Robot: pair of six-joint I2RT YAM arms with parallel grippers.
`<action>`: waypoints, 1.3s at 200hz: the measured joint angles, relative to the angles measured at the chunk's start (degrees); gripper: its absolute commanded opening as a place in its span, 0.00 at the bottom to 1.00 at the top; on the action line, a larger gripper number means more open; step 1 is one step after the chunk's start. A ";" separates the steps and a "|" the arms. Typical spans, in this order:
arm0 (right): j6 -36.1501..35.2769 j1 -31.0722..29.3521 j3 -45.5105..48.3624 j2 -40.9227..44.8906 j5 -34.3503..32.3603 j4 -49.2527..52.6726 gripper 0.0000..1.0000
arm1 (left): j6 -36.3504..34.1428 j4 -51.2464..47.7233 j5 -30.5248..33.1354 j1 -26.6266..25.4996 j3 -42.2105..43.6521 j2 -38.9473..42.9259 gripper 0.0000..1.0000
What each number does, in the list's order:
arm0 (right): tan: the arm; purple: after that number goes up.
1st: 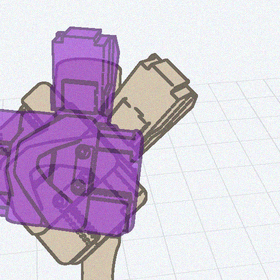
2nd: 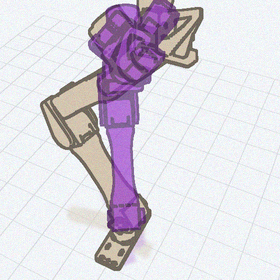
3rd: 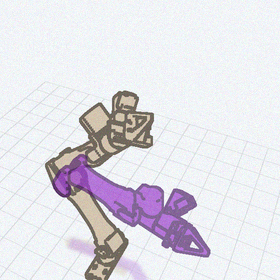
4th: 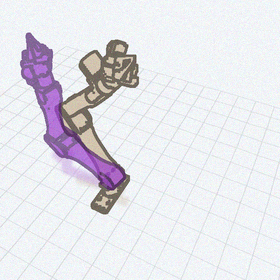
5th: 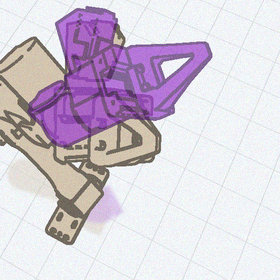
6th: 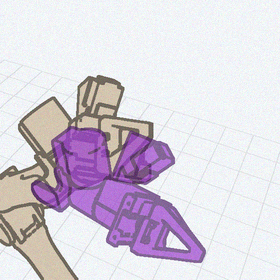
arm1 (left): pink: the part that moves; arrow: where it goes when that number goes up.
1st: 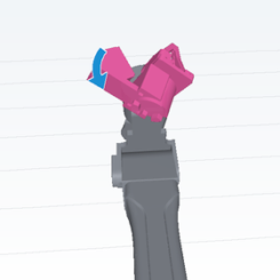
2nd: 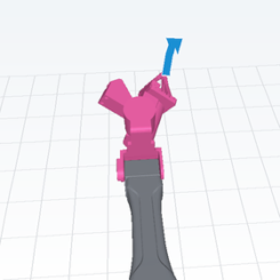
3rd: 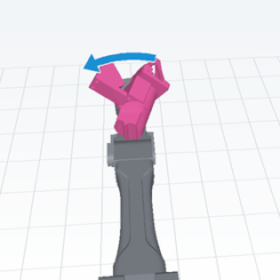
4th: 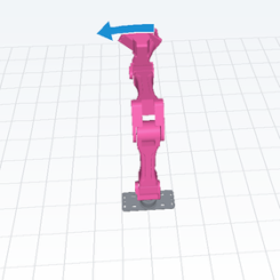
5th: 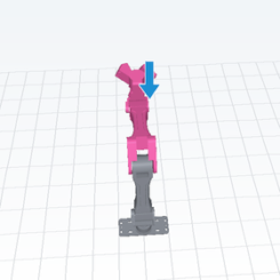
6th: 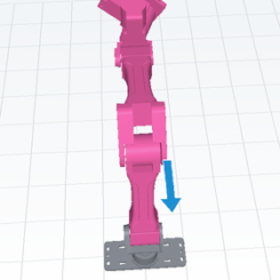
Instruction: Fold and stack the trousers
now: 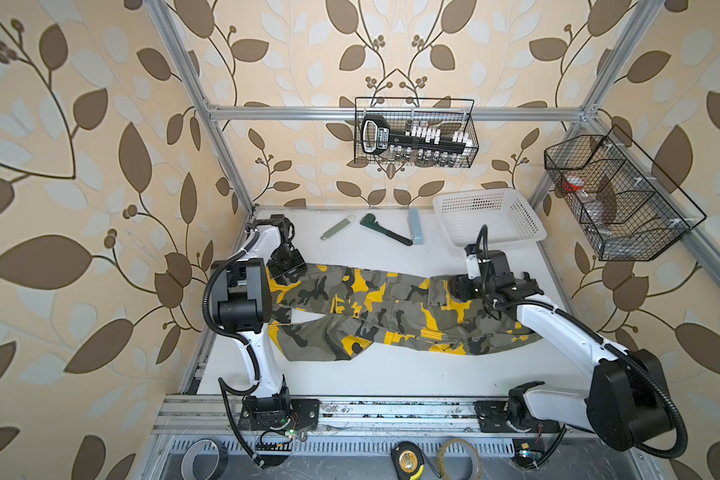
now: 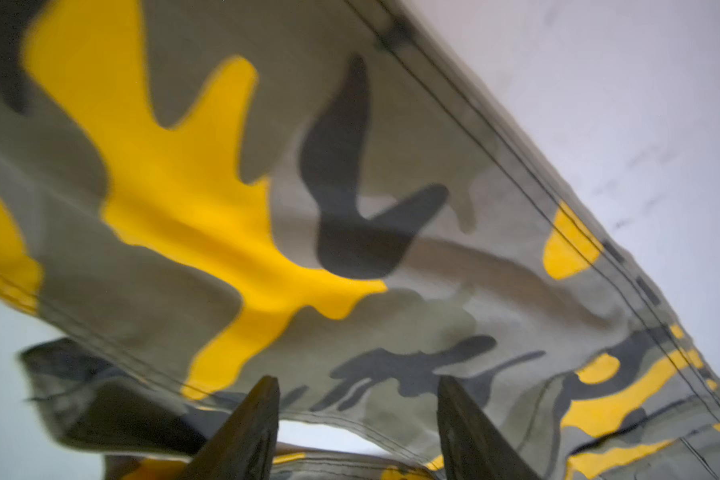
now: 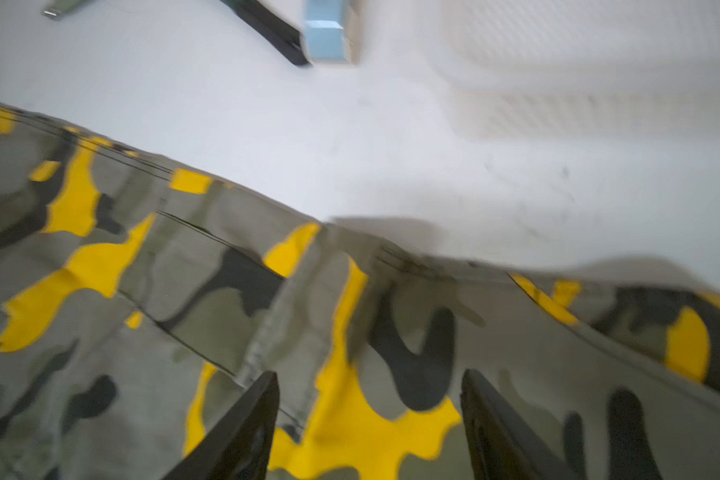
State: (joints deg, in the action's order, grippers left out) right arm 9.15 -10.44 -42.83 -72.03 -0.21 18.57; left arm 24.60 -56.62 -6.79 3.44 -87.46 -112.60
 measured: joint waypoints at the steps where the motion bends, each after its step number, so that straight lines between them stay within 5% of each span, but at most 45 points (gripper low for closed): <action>1: -0.02 0.59 0.15 0.02 0.04 0.22 0.69 | 0.07 0.04 -0.11 -0.13 0.04 0.00 0.62; 53: -0.20 12.31 -0.22 -6.43 2.69 1.05 0.68 | 2.64 3.28 -1.95 -3.54 1.05 -2.25 0.62; 154: 4.39 13.70 -9.49 -25.46 4.74 -5.38 0.66 | 1.73 1.86 1.53 -3.34 -5.57 -10.08 0.62; 260: 2.64 15.28 -13.00 -25.33 9.05 -6.95 0.68 | -0.87 -1.33 4.44 -2.23 -16.33 -14.21 0.65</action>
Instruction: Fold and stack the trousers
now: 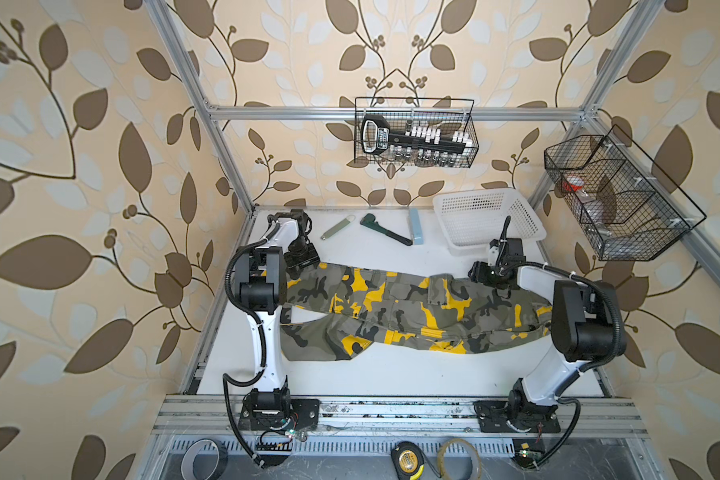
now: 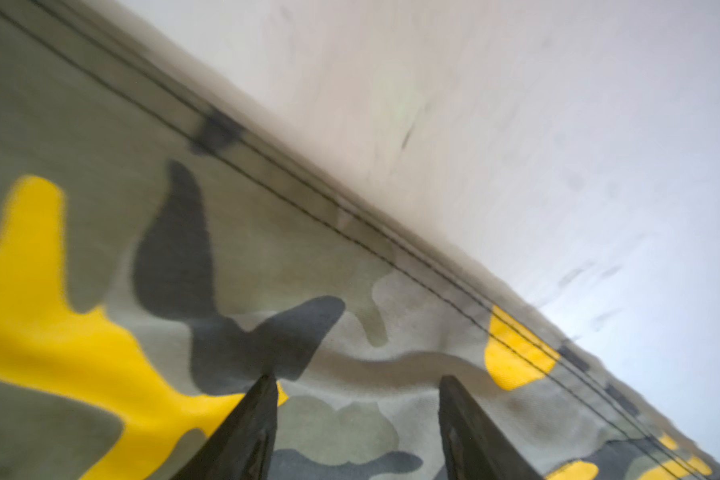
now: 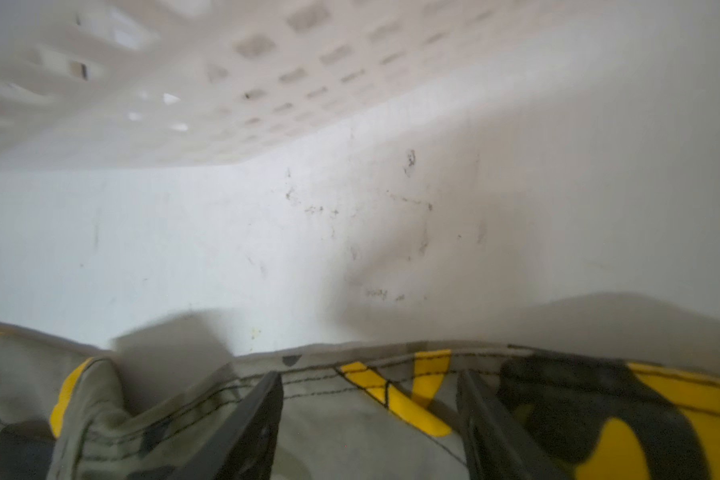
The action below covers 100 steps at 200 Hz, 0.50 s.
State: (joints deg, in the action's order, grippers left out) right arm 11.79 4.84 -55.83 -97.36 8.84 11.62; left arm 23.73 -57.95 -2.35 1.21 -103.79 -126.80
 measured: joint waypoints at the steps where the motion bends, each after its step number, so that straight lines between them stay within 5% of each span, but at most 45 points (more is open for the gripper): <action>1: -0.04 0.00 0.00 0.46 -0.02 0.15 0.68 | -0.02 0.00 0.04 0.00 0.00 0.04 0.65; 49: 1.07 0.00 3.96 18.82 0.02 2.38 0.70 | -0.13 -1.27 1.55 0.00 5.81 9.73 0.67; 100: 6.54 -2.21 15.15 34.56 1.33 8.13 0.71 | 1.79 -2.10 3.93 0.83 24.39 27.56 0.70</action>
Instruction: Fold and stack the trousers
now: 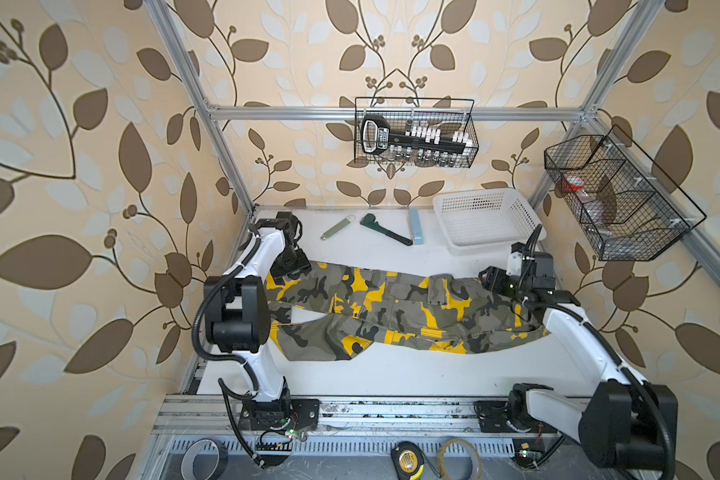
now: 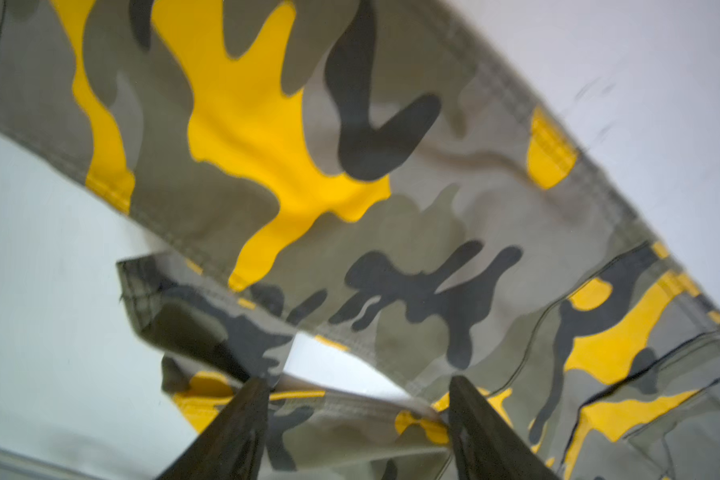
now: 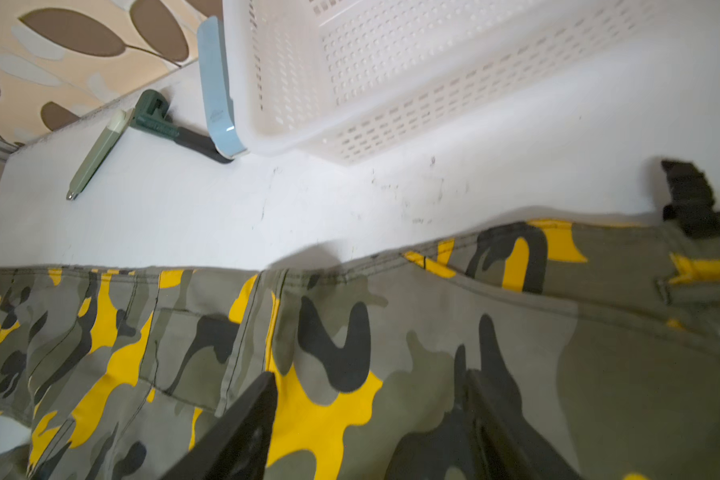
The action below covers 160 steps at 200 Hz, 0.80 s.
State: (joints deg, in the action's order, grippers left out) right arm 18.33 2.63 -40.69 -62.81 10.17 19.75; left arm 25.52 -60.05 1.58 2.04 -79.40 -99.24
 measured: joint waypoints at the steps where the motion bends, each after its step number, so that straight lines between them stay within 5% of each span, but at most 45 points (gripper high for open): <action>1: 0.07 -0.13 0.11 0.22 0.02 0.17 0.71 | 0.07 -0.04 0.04 0.07 0.28 0.17 0.70; 60: 7.65 -9.53 5.14 11.50 -2.56 9.16 0.75 | 3.23 1.14 0.96 9.27 21.09 7.93 0.70; 125: 12.17 -9.33 8.90 14.95 -7.02 14.45 0.76 | 4.17 10.45 -1.92 15.63 25.09 6.36 0.65; 145: 13.20 -7.58 9.81 16.00 -7.85 15.28 0.76 | 5.11 12.94 -3.10 15.63 25.31 4.24 0.51; 160: 13.77 -6.32 10.29 17.03 -8.33 16.35 0.76 | 5.46 13.99 -4.22 15.63 25.33 4.09 0.29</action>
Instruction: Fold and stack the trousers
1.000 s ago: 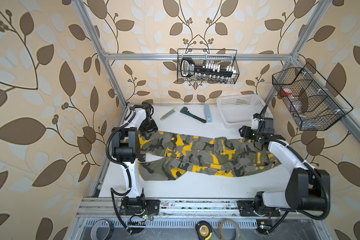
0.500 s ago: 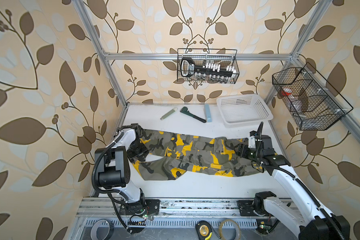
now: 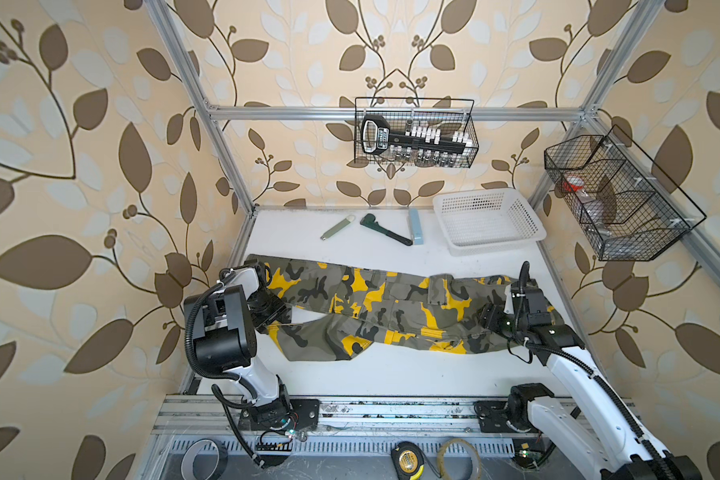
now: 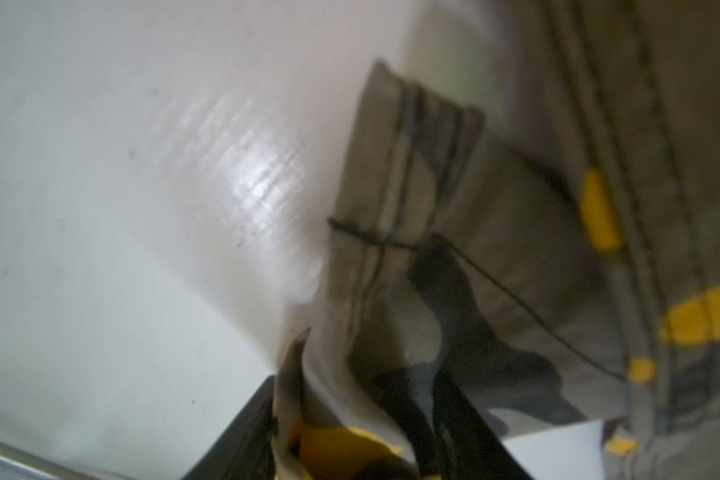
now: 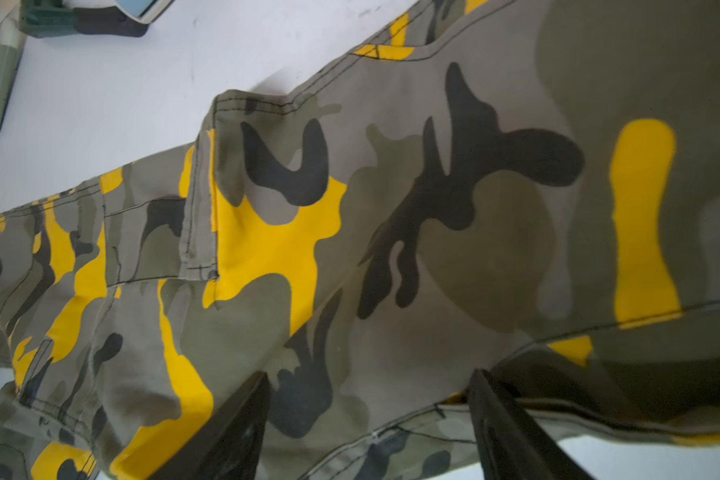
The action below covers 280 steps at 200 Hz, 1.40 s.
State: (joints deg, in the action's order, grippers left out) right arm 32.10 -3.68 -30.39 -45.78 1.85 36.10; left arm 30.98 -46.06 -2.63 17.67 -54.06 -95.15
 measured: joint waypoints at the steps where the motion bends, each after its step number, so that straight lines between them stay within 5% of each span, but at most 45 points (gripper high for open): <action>1: 0.04 0.09 0.04 0.09 -0.04 0.13 0.76 | 0.17 0.02 -0.02 0.00 0.00 -0.02 0.28; 23: 0.72 0.96 0.24 0.74 -0.81 1.60 0.76 | 0.96 0.20 -0.92 0.00 -0.09 -0.07 0.00; 59: 1.97 0.79 0.24 -0.39 -1.81 3.04 0.75 | 0.02 -4.76 0.57 -0.07 -3.15 1.73 0.00; 155: 4.07 0.33 0.24 -12.37 -8.61 0.33 0.76 | -0.22 -25.05 12.02 -0.85 -15.96 22.77 0.03; 227: 1.97 1.55 -1.84 -14.36 -13.20 1.49 0.77 | -1.01 -28.17 16.98 -0.87 -19.34 22.18 0.05; 280: 5.62 6.75 -5.81 -6.88 -18.58 9.55 0.80 | -2.21 -24.20 17.00 -1.62 -19.37 14.71 0.05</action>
State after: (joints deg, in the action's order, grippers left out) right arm 37.71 3.07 -36.21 -52.66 -16.73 45.65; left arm 28.77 -70.26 14.37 16.05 -73.43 -80.44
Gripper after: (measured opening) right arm 0.800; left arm 0.069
